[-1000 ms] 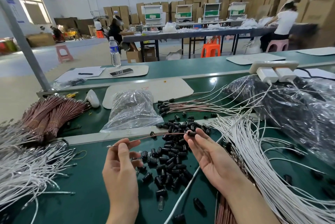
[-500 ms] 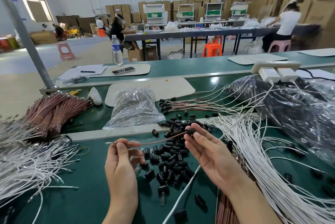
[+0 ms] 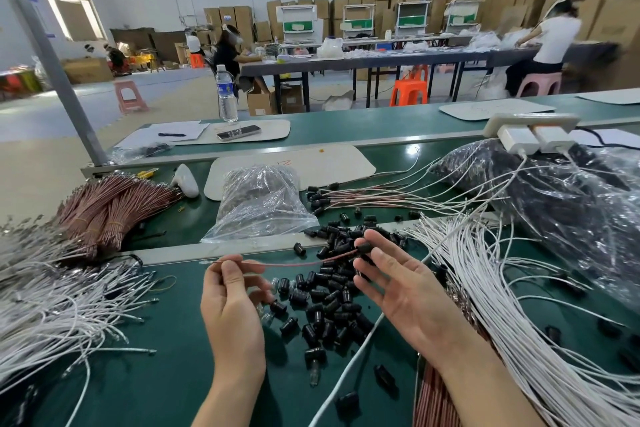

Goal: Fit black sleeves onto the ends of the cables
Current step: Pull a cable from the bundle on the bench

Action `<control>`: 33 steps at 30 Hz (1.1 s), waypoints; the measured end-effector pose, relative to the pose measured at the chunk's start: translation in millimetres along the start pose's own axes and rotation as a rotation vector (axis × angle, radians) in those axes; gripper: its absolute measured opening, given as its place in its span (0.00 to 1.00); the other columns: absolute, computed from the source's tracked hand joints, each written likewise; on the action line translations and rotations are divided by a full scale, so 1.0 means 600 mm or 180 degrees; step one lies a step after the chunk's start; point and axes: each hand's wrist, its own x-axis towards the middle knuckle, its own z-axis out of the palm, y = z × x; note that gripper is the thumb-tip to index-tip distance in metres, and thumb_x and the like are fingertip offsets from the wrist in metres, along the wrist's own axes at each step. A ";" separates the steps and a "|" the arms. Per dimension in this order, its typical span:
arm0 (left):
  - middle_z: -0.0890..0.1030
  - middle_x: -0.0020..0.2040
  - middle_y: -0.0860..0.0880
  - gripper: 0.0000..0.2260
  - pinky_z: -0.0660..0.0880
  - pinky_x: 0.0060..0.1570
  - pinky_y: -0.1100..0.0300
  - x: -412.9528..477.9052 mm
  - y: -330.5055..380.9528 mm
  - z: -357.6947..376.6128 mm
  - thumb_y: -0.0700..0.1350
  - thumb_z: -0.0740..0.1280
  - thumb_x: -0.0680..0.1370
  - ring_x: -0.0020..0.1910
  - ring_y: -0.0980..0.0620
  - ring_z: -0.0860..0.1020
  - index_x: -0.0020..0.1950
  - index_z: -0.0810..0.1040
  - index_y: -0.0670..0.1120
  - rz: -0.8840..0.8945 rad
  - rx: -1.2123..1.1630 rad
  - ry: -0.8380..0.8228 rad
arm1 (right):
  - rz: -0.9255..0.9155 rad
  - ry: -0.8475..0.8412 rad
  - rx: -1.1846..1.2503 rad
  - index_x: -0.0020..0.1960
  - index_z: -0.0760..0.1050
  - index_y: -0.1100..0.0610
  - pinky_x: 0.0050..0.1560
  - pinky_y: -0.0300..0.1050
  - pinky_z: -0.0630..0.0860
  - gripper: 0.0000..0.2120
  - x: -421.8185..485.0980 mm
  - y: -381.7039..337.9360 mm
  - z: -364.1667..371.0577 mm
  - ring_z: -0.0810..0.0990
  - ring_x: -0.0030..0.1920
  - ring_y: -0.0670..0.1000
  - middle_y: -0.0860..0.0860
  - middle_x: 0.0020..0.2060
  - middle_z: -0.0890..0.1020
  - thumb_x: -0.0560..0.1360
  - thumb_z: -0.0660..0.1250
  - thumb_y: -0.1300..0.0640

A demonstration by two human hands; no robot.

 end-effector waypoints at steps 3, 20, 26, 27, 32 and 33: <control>0.83 0.38 0.52 0.09 0.74 0.28 0.63 -0.001 0.006 0.003 0.43 0.58 0.87 0.30 0.54 0.76 0.50 0.75 0.47 0.0002 -0.0084 0.0055 | -0.0075 0.0015 -0.0041 0.60 0.84 0.56 0.50 0.44 0.83 0.16 0.001 0.002 0.004 0.86 0.52 0.53 0.57 0.59 0.84 0.74 0.69 0.64; 0.84 0.42 0.47 0.09 0.77 0.32 0.60 -0.039 0.013 0.024 0.54 0.73 0.72 0.35 0.53 0.78 0.45 0.85 0.49 -0.0571 -0.0139 -0.1310 | -0.0133 -0.0199 -0.0564 0.56 0.86 0.54 0.51 0.45 0.83 0.14 0.000 0.018 0.019 0.86 0.53 0.54 0.56 0.59 0.85 0.70 0.72 0.61; 0.84 0.44 0.45 0.09 0.77 0.32 0.61 -0.033 0.015 0.017 0.53 0.73 0.72 0.35 0.52 0.79 0.48 0.85 0.51 -0.0630 -0.0283 -0.1199 | -0.0249 -0.0027 -0.0685 0.55 0.86 0.53 0.49 0.43 0.83 0.15 0.000 0.019 0.020 0.86 0.51 0.53 0.56 0.57 0.86 0.67 0.75 0.58; 0.84 0.44 0.45 0.08 0.78 0.32 0.61 -0.025 0.016 0.012 0.51 0.73 0.72 0.35 0.52 0.79 0.47 0.85 0.49 -0.0691 -0.0430 -0.1051 | -0.0282 0.0023 -0.0643 0.55 0.86 0.53 0.49 0.43 0.83 0.16 0.000 0.015 0.017 0.86 0.51 0.53 0.56 0.57 0.86 0.67 0.75 0.58; 0.85 0.44 0.44 0.07 0.79 0.32 0.61 -0.029 0.011 0.015 0.49 0.73 0.71 0.36 0.53 0.80 0.45 0.86 0.47 -0.1024 -0.0536 -0.1183 | -0.0185 -0.0053 -0.0685 0.55 0.86 0.53 0.49 0.43 0.83 0.16 -0.003 0.020 0.026 0.86 0.52 0.53 0.56 0.57 0.86 0.67 0.76 0.56; 0.85 0.44 0.44 0.07 0.79 0.32 0.61 -0.035 0.011 0.020 0.49 0.73 0.71 0.36 0.54 0.81 0.45 0.86 0.48 -0.1061 -0.0451 -0.1361 | -0.0146 -0.0075 -0.0731 0.55 0.86 0.53 0.49 0.43 0.83 0.15 -0.004 0.026 0.031 0.86 0.53 0.54 0.57 0.56 0.86 0.68 0.75 0.57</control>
